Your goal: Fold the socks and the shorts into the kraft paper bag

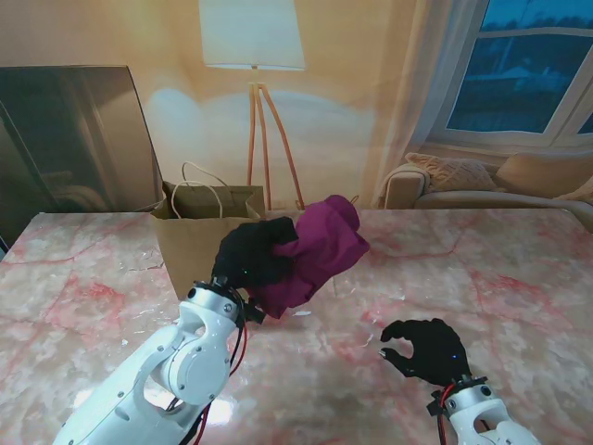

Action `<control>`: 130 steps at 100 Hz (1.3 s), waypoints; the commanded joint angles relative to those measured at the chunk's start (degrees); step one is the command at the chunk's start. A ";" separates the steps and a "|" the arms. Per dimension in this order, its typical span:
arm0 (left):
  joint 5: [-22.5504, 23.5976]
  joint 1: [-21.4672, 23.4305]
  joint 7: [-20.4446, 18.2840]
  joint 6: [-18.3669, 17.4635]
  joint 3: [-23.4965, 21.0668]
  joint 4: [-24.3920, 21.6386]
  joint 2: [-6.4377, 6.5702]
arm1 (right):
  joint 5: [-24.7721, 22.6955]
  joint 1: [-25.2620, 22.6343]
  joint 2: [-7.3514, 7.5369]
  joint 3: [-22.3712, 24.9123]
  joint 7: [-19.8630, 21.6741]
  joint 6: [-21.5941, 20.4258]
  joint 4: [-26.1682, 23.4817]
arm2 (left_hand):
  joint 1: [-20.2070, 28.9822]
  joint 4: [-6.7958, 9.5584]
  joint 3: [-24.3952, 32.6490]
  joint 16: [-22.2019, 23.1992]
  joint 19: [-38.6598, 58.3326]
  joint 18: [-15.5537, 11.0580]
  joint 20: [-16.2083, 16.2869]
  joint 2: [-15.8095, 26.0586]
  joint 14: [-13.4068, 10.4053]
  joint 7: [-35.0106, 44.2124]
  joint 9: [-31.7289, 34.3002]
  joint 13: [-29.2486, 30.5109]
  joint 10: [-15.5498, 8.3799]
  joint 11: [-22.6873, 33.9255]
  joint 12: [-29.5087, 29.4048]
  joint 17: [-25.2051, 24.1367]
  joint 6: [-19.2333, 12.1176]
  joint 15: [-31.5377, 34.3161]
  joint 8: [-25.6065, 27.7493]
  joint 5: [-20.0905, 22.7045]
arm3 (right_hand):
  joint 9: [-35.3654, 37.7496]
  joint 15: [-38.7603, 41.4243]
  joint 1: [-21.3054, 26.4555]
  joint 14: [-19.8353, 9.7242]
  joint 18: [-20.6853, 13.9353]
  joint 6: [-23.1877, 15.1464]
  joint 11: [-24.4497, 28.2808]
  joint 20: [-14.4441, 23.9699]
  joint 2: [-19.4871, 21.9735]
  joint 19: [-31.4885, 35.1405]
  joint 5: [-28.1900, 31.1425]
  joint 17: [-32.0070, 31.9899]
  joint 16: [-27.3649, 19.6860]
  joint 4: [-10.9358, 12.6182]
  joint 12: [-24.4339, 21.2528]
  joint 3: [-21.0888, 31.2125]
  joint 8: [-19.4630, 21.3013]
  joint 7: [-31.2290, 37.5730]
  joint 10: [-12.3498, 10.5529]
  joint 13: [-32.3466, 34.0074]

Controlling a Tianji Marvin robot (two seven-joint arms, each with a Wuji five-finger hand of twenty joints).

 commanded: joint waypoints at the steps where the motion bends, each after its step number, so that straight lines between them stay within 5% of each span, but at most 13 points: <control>1: -0.02 -0.90 0.50 0.38 -1.02 -2.37 0.22 | -0.03 0.19 -0.28 -0.53 0.39 0.21 -0.66 | 5.48 0.98 7.31 0.09 1.17 -0.64 0.56 -0.63 -0.80 2.76 1.96 2.75 -8.15 3.81 3.38 -0.45 -1.09 0.72 2.27 0.65 | -1.06 -1.09 -1.26 -0.41 -0.96 0.31 -0.14 -1.53 1.03 -0.61 -1.13 -0.91 -0.87 2.34 -0.81 -0.68 1.05 -1.31 -0.07 -1.20; 62: 0.54 -8.28 -2.65 6.14 -10.27 -8.31 0.57 | 4.12 7.48 -0.29 -4.60 5.29 1.90 2.95 | 5.76 0.66 5.73 -0.15 -0.86 -1.84 0.75 0.46 -1.41 2.58 1.55 2.12 -9.04 3.40 3.79 -1.10 -1.60 -1.44 2.44 0.22 | -1.53 -0.80 -1.23 -0.27 -1.06 0.66 0.11 -1.54 1.37 -0.35 -1.34 -1.00 -0.72 2.42 -0.75 -0.87 1.29 -1.58 0.11 -1.39; 130: -0.78 -12.28 -5.31 10.81 -24.08 -4.89 1.38 | 6.45 11.41 -0.30 -7.46 7.50 2.50 6.14 | 6.56 0.42 4.06 0.49 -2.18 -2.13 1.47 1.67 -1.37 2.41 0.99 1.41 -9.34 3.04 4.22 -1.80 -1.85 -2.43 2.72 -0.17 | -1.34 -0.47 -1.35 -0.07 -1.05 0.54 0.44 -1.52 1.62 -0.16 -1.11 -1.13 -0.41 2.47 -0.48 -1.09 1.49 -1.60 0.11 -1.47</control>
